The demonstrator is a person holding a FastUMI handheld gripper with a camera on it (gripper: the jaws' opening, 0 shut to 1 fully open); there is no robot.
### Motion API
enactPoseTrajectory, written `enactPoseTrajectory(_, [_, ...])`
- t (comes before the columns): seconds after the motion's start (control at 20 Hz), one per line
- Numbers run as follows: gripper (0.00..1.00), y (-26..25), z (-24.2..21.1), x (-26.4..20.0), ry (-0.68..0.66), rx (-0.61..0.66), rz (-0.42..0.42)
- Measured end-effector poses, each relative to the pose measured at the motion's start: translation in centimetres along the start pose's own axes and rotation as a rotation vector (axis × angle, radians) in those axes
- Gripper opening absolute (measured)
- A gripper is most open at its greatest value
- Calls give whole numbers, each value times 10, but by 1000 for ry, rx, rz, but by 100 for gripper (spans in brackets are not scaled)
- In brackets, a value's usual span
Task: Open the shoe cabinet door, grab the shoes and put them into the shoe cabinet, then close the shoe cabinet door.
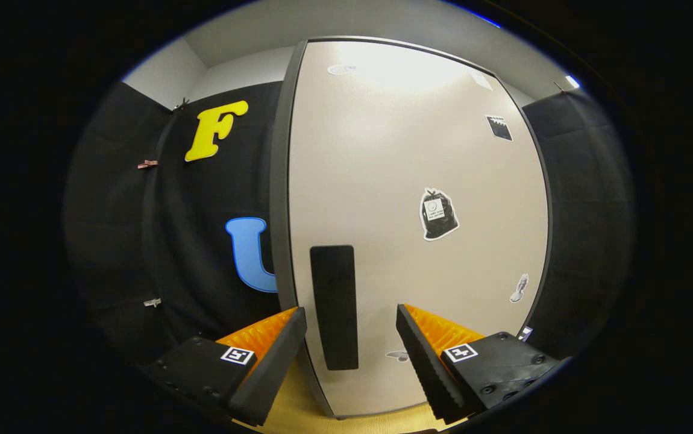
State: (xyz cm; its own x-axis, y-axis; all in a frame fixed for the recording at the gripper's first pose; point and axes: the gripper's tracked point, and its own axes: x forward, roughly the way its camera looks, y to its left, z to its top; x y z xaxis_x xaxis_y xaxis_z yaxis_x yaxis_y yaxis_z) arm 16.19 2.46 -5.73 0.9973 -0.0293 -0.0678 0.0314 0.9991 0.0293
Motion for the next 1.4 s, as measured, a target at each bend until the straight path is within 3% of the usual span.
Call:
enactPoseTrajectory(0.1, [98, -2, -6, 8, 13, 0, -9])
enactPoseTrajectory(0.25, [89, 1, -5, 7, 3, -13, -9])
enactPoseTrajectory(0.35, [68, 7, -5, 9, -2, -23, 2])
enactPoseTrajectory(0.45, [57, 14, -5, 9, -3, -32, 13])
enactPoseTrajectory(0.5, [43, 12, -7, 15, -9, -37, 9])
enactPoseTrajectory(0.55, [40, 13, -5, 9, -5, -40, 4])
enactPoseTrajectory(0.65, [40, 13, -6, 7, -1, -35, 4])
enactPoseTrajectory(0.7, [33, 13, -6, 9, 2, -34, 7])
enactPoseTrajectory(1.4, [33, 4, 1, -43, 15, -26, 91])
